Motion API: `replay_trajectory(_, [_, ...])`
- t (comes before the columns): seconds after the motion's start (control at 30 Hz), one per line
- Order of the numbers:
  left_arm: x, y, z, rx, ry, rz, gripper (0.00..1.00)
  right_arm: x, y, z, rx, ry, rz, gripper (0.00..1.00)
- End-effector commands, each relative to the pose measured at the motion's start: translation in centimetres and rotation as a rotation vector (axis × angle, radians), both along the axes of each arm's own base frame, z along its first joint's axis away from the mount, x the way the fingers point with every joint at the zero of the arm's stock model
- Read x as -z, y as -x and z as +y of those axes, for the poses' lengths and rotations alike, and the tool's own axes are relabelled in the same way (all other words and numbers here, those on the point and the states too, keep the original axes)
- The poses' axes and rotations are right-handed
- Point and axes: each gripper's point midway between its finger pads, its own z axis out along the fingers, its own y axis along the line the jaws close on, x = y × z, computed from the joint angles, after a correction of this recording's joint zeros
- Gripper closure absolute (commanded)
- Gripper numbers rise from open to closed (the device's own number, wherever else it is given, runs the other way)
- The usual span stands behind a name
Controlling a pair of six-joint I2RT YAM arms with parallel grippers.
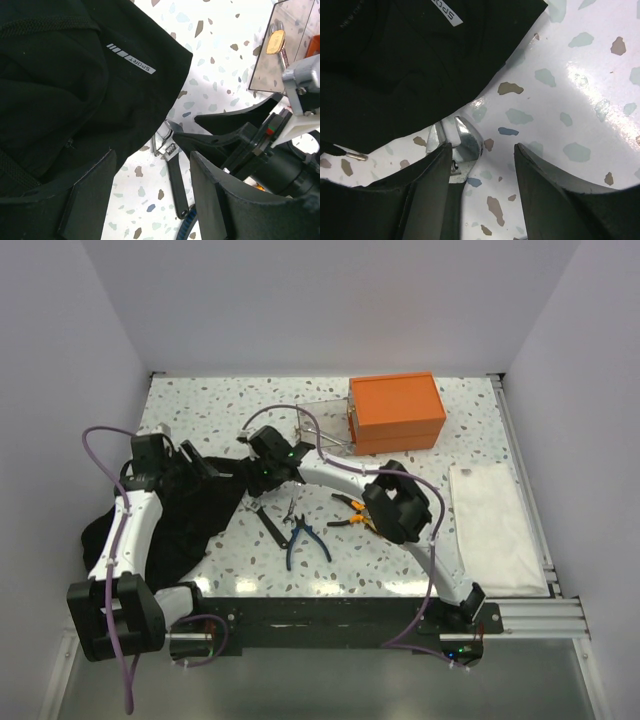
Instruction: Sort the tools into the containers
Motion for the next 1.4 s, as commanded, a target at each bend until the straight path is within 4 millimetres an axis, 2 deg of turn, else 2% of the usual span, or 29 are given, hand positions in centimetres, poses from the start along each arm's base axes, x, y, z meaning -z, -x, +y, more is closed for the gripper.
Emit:
replay_trajectory(0.0, [-0.8, 0.0, 0.3, -0.010, -0.002, -0.028, 0.34, 0.3, 0.2, 0.6, -0.003, 0.043, -0.041, 0.44])
replay_trajectory(0.23, [-1.2, 0.0, 0.3, -0.020, 0.001, -0.027, 0.34, 2.8, 0.7, 0.0, -0.041, 0.165, -0.099, 0.48])
replay_trajectory(0.4, [-1.1, -0.1, 0.6, -0.031, -0.005, -0.022, 0.34, 4.8, 1.3, -2.1, -0.087, 0.265, -0.101, 0.56])
replay_trajectory(0.5, [-0.6, -0.1, 0.7, -0.038, -0.005, -0.006, 0.34, 6.0, 1.9, -3.4, -0.116, 0.296, -0.070, 0.65])
replay_trajectory(0.53, [-0.5, -0.2, 0.7, -0.034, -0.007, -0.008, 0.34, 6.4, 2.2, -3.9, -0.118, 0.299, -0.052, 0.73])
replay_trajectory(0.6, [0.3, 0.0, 0.4, -0.022, 0.003, 0.002, 0.34, 6.6, 1.7, -4.2, -0.101, 0.282, -0.025, 0.81])
replay_trajectory(0.63, [0.4, -0.2, 0.1, -0.007, 0.011, -0.009, 0.34, 6.7, 2.0, -4.1, -0.109, 0.261, 0.000, 0.91])
replay_trajectory(0.7, [1.3, 0.1, -1.3, 0.055, 0.071, -0.007, 0.35, 6.0, 1.0, -3.8, -0.059, 0.179, 0.051, 1.00])
replay_trajectory(0.73, [1.1, -0.4, -1.7, 0.078, 0.087, -0.040, 0.35, 5.9, 0.7, -3.9, -0.036, 0.147, 0.072, 1.00])
replay_trajectory(0.77, [1.5, -0.1, -3.0, 0.135, 0.125, -0.044, 0.35, 4.8, 1.0, -3.1, -0.029, 0.063, 0.132, 1.00])
replay_trajectory(0.8, [2.1, -0.2, -3.4, 0.174, 0.123, -0.042, 0.35, 4.3, -0.2, -3.3, -0.001, 0.028, 0.133, 1.00])
replay_trajectory(0.87, [2.5, -0.2, -4.5, 0.234, 0.135, -0.048, 0.34, 3.5, 0.0, -2.8, -0.001, -0.054, 0.193, 1.00])
replay_trajectory(0.9, [2.8, -0.4, -5.0, 0.274, 0.125, -0.054, 0.34, 2.9, -0.8, -2.8, 0.019, -0.085, 0.195, 1.00])
replay_trajectory(1.07, [4.1, -0.3, -8.2, 0.382, 0.129, -0.012, 0.34, 2.3, -1.4, -2.8, 0.097, -0.150, 0.263, 1.00])
replay_trajectory(1.23, [5.3, -0.4, -9.9, 0.409, 0.183, 0.045, 0.37, 1.6, -1.4, -2.3, 0.125, -0.185, 0.282, 1.00])
replay_trajectory(1.27, [6.0, -0.4, -10.2, 0.412, 0.198, 0.074, 0.38, 1.6, -1.5, -2.3, 0.131, -0.185, 0.283, 1.00])
replay_trajectory(1.37, [6.6, -0.6, -10.9, 0.424, 0.230, 0.107, 0.42, 1.6, -1.8, -2.4, 0.146, -0.185, 0.282, 1.00])
